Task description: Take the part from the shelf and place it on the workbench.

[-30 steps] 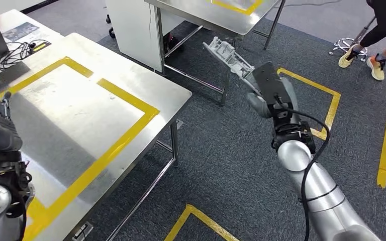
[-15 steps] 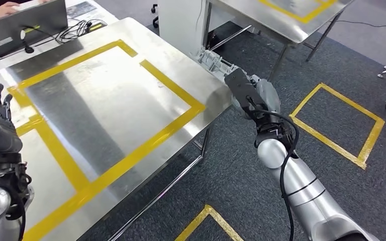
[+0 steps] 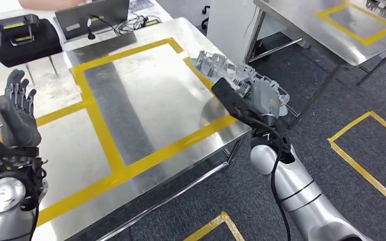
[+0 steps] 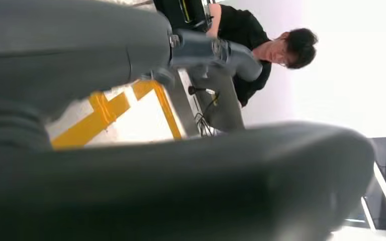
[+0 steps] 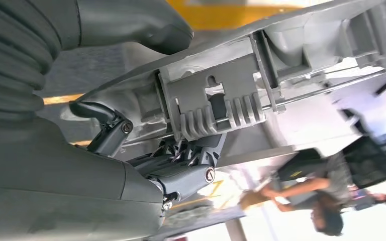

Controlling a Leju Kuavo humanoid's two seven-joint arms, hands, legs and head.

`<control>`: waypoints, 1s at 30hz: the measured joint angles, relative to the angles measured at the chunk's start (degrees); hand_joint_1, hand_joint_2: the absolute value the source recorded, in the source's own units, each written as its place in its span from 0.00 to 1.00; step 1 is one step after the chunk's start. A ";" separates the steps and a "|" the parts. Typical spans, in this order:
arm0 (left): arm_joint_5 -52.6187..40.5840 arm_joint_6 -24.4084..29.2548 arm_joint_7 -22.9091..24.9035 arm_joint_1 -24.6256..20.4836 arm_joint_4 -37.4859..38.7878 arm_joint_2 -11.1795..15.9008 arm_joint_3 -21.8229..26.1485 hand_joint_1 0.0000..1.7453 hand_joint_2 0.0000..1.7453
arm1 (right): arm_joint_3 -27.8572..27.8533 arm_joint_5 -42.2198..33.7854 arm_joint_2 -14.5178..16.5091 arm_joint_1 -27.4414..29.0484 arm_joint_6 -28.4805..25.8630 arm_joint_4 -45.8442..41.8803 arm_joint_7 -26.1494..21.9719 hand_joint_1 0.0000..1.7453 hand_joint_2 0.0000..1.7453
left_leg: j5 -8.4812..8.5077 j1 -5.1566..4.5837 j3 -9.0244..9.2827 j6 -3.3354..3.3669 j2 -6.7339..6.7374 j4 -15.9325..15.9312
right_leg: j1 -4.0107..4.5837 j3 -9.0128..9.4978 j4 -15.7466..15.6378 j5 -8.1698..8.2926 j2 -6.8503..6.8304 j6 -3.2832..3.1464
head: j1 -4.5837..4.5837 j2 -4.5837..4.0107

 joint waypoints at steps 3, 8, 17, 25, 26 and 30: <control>0.24 -0.12 -0.19 -0.12 0.82 -0.12 -0.28 0.00 0.00 | 0.41 0.87 0.37 0.53 0.62 0.04 0.54 1.00 1.00 | -3.80 0.15 -4.06 -1.02 3.95 8.66 | -0.65 0.36 -0.51 -0.08 -2.95 0.77 | -1.02 0.00; 0.32 -0.14 -0.26 0.02 1.87 -0.32 -0.51 0.00 0.00 | 0.86 0.97 0.65 1.25 0.86 0.25 0.78 1.00 1.00 | -0.70 1.29 0.22 -4.31 7.28 2.40 | -2.68 -1.82 5.74 -3.72 -7.05 4.88 | -2.18 0.00; 0.83 0.12 -1.71 0.19 3.04 -1.12 -0.95 0.00 0.00 | 1.51 4.20 1.14 1.65 1.15 -0.35 0.34 1.00 1.00 | -0.72 0.70 0.42 0.79 2.55 2.03 | -3.06 -6.62 18.62 -13.07 -2.51 6.25 | 0.11 0.00; 0.55 0.86 -2.19 0.95 3.39 -1.85 -1.31 0.00 0.00 | 1.98 5.65 1.95 2.51 1.28 -1.56 -0.09 1.00 1.00 | 2.18 -0.43 -0.30 0.77 -3.47 0.15 | -0.06 -1.87 9.26 -7.49 3.58 0.38 | 0.72 0.00; 0.52 0.88 -2.21 1.28 3.37 -1.95 -1.36 0.00 0.00 | 1.99 5.53 2.07 2.65 1.39 -1.82 -0.20 1.00 1.00 | 2.68 -0.36 -0.30 0.47 -4.15 -0.40 | 0.20 -1.67 8.54 -7.11 3.71 0.10 | 0.66 0.00; -0.18 1.20 -2.08 2.58 2.89 -1.98 -1.35 0.00 0.00 | 2.08 5.65 2.68 3.45 2.41 -2.58 -0.87 0.00 1.00 | 2.16 -0.93 -1.72 -0.29 -1.08 -0.03 | -0.20 -0.13 5.10 -4.31 0.43 0.55 | 0.35 0.00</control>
